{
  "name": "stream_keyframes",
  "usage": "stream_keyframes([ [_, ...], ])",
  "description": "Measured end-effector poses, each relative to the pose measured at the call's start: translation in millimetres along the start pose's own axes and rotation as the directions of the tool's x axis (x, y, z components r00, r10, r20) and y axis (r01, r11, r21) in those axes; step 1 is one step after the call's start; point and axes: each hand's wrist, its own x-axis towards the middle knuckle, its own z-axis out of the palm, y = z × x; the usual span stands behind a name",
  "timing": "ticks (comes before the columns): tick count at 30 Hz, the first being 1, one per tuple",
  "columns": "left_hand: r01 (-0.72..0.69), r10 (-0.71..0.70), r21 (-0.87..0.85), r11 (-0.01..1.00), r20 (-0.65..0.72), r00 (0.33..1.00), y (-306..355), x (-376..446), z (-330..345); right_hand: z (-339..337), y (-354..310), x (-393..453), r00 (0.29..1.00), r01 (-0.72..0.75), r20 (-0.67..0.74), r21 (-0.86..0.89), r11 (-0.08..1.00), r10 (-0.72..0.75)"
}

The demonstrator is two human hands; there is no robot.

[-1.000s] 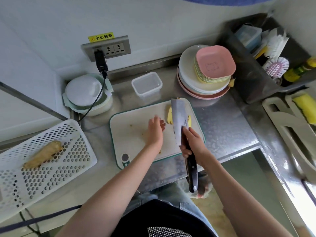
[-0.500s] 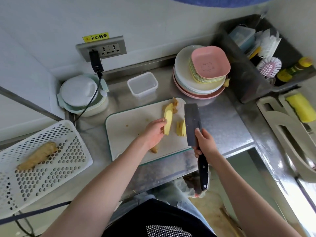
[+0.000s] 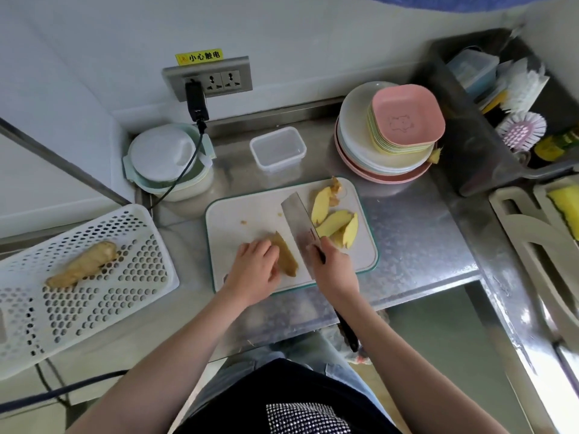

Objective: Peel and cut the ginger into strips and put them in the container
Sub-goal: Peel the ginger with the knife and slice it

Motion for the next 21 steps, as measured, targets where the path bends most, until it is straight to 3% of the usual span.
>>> stream_keyframes([
  [3,-0.189,0.171,0.114,0.975,0.148,0.974,0.8,-4.4,3.0,6.5,-2.2,-3.7,0.999,0.017,0.030,-0.135,0.991,-0.013],
  [8,-0.231,0.184,0.200,0.952,0.226,0.957,0.1,1.0,11.3,15.4,-5.0,-10.5,0.998,0.053,0.027,-0.263,0.963,-0.048],
  [21,-0.308,0.267,0.209,0.928,0.205,0.942,-7.9,4.2,19.5,27.2,-10.3,-21.6,0.995,0.086,0.084,-0.422,0.902,-0.055],
])
